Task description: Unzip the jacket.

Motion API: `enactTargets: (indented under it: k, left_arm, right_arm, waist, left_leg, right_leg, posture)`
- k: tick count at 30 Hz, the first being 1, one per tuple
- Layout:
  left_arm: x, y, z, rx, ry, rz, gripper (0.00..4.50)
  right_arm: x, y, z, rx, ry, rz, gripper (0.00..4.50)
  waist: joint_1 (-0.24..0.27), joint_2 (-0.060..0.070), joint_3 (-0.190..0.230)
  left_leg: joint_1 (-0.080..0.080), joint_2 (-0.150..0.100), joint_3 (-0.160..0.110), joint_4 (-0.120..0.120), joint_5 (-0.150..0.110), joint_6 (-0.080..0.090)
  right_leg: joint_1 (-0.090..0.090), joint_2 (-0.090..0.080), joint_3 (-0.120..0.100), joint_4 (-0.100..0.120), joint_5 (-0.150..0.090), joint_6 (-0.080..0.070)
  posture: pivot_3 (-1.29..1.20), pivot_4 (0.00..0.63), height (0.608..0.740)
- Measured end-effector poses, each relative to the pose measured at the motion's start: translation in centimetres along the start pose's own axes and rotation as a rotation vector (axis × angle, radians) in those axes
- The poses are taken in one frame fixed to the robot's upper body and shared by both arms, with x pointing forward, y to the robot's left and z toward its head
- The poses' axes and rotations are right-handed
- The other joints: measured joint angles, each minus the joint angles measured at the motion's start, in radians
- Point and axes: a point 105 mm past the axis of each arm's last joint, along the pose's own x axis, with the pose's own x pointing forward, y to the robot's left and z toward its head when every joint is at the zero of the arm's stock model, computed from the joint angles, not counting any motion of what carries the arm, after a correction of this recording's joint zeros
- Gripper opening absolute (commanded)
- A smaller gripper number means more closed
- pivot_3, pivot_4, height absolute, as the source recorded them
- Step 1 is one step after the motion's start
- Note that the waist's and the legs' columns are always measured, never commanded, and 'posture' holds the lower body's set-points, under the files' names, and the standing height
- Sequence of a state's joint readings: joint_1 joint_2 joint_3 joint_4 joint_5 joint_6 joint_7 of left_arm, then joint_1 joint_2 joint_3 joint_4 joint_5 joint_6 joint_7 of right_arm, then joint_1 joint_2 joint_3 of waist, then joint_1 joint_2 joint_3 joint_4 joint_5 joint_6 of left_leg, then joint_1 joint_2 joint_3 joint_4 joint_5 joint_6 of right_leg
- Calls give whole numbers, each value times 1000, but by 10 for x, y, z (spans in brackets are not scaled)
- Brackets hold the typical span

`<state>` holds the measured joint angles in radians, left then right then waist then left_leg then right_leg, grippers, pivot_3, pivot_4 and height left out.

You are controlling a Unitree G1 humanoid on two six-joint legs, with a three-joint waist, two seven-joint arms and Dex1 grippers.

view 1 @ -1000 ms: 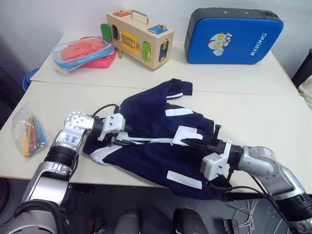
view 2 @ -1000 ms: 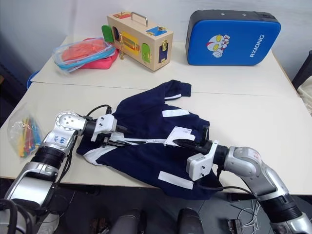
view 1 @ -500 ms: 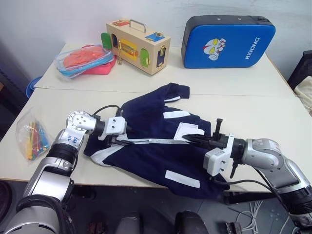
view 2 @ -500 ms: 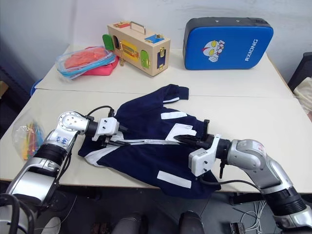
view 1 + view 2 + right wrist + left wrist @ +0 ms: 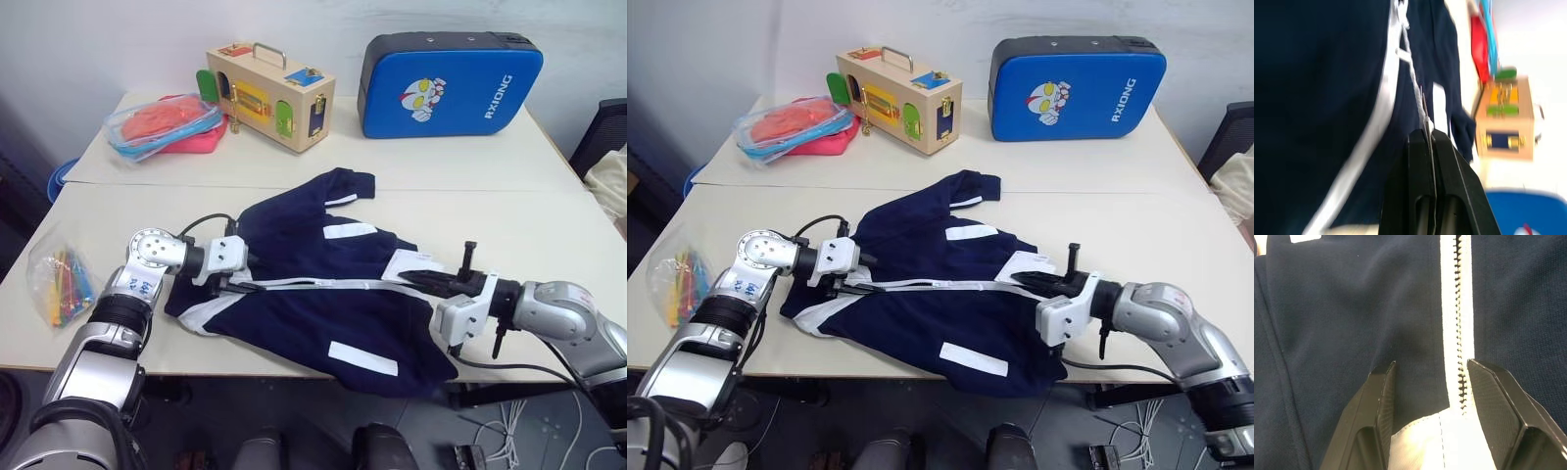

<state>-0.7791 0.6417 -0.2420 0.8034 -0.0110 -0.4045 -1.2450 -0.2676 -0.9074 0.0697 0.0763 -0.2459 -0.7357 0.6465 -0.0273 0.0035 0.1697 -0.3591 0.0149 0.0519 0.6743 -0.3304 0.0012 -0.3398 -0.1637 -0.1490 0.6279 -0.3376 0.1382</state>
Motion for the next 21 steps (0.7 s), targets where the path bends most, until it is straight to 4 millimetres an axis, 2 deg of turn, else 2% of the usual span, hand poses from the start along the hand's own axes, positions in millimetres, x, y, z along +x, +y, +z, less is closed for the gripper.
enactTargets:
  k: [5,11,15,21]
  left_arm:
    - [0,-1,-1,-6,-2,4,2398]
    - [-1,-2,-2,-7,0,5,2398]
    - [-2,-2,-3,-6,3,6,2398]
    - [-3,-2,-3,-7,6,6,2398]
  right_arm:
    - [-20,-3,-26,0,98,-3,0]
    - [-61,-6,-68,-30,273,25,0]
    - [-91,3,-93,-7,396,49,0]
    - [-116,3,-115,3,507,28,0]
  waist:
    - [1,0,0]
    - [0,2,-1]
    - [-2,2,-1]
    - [-6,5,-3]
  left_leg:
    - [6,0,3,-6,0,0]
    - [8,0,11,-8,0,0]
    - [8,0,13,-8,0,0]
    - [9,1,14,-10,0,0]
  right_leg:
    - [1,0,6,0,0,0]
    - [0,0,10,0,0,0]
    - [-1,0,11,-1,0,0]
    - [-2,0,13,-1,0,0]
  posture:
    - [0,150,740]
    - [0,150,740]
    - [0,150,740]
    - [0,150,740]
